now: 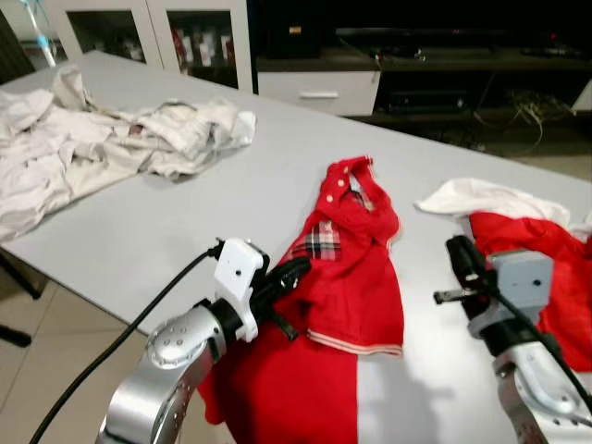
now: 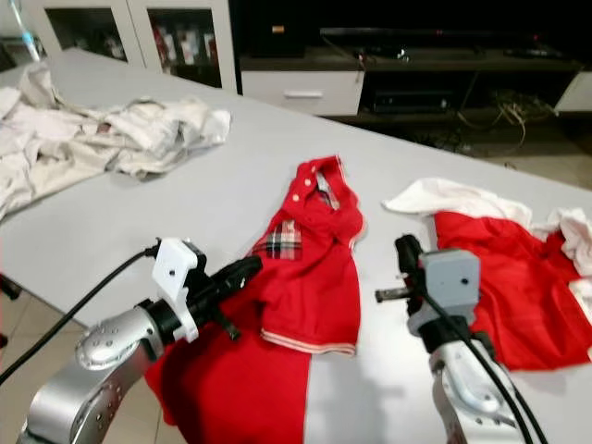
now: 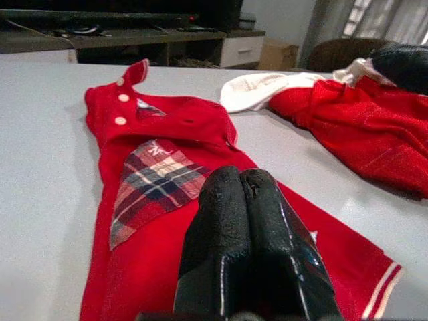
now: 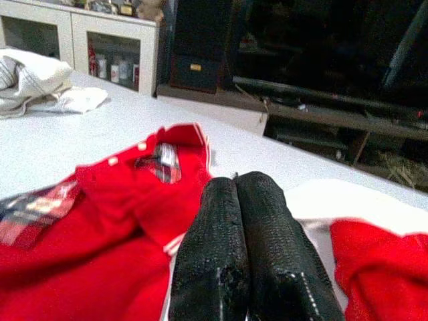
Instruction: Hang hanger
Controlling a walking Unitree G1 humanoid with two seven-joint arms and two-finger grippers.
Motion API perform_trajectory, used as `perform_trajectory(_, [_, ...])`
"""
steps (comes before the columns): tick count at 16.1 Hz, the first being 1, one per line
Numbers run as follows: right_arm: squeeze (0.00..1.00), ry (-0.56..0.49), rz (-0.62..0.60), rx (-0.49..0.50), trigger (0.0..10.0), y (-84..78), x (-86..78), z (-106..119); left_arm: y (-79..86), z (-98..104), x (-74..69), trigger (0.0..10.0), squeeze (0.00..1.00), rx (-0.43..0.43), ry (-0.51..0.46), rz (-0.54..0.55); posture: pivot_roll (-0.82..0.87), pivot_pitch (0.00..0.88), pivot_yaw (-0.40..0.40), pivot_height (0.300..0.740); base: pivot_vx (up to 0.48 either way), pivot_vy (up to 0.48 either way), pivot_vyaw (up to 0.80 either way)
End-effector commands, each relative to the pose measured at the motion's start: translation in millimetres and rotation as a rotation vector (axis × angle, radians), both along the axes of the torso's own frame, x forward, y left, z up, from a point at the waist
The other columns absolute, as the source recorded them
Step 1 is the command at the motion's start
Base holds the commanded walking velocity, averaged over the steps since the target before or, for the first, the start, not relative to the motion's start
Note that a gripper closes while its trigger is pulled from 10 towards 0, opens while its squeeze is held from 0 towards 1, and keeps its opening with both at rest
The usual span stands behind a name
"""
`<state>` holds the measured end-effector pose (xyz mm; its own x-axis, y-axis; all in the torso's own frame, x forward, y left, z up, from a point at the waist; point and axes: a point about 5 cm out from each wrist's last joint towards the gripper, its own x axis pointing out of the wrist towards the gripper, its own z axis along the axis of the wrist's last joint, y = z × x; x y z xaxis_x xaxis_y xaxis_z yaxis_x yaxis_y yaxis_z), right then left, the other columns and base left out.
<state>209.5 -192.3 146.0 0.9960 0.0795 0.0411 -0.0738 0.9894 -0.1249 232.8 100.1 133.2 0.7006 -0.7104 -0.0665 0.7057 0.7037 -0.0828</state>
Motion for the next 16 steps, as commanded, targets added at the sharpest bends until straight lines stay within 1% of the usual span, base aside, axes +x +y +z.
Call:
perform_trajectory(1, [0.00, -0.036, 0.005, 0.007, 10.0, -0.8, 3.6, 7.4, 1.1, 1.6, -0.4, 10.0, 0.00, -0.008, -0.017, 0.036, -0.12, 0.000, -0.013, 0.740, 0.000, 0.000, 0.80])
perform_trajectory(3, [0.00, -0.039, 0.006, 0.013, 10.0, 1.1, 4.7, 7.4, 1.7, 2.5, 2.4, 10.0, 0.00, -0.023, -0.022, 0.078, -0.12, 0.000, -0.009, 0.740, 0.000, 0.000, 0.80])
perform_trajectory(4, [0.00, -0.040, 0.009, 0.015, 10.0, 2.6, 5.5, 7.2, 2.6, 3.8, 5.3, 10.0, 0.00, -0.034, -0.030, 0.115, -0.12, 0.000, -0.010, 0.740, 0.000, 0.000, 0.80])
perform_trajectory(5, [0.00, -0.042, 0.010, 0.018, 10.0, 3.8, 7.0, 6.9, 5.6, 5.4, 10.7, 10.0, 0.00, -0.041, -0.043, 0.181, -0.12, 0.000, -0.011, 0.740, 0.000, 0.000, 0.80])
perform_trajectory(6, [0.00, -0.044, 0.010, 0.020, 10.0, 3.9, 8.1, 7.1, 5.6, 4.8, 12.4, 10.0, 0.00, -0.049, -0.034, 0.199, -0.12, 0.000, -0.011, 0.740, 0.000, 0.000, 0.80])
perform_trajectory(9, [0.00, -0.049, 0.014, 0.028, 10.0, 5.7, 11.5, 7.5, 1.4, 6.5, 13.9, 10.0, 0.00, -0.058, -0.047, 0.212, -0.11, 0.000, -0.010, 0.740, 0.000, 0.000, 0.80])
perform_trajectory(12, [0.00, -0.049, 0.017, 0.030, 10.0, 6.2, 12.4, 7.0, 0.9, 7.0, 16.5, 10.0, 0.00, -0.063, -0.050, 0.234, -0.11, 0.000, -0.009, 0.740, 0.000, 0.000, 0.80])
perform_trajectory(14, [0.00, -0.051, 0.020, 0.038, 10.0, 7.5, 14.2, 6.6, -0.3, 6.8, 19.2, 10.0, 0.00, -0.044, -0.060, 0.248, -0.12, 0.000, -0.004, 0.740, 0.000, 0.000, 0.80])
perform_trajectory(16, [0.00, -0.051, 0.023, 0.039, 10.0, 8.8, 15.1, 6.3, -1.0, 6.8, 19.9, 10.0, 0.00, -0.048, -0.058, 0.250, -0.12, 0.000, -0.005, 0.740, 0.000, 0.000, 0.80])
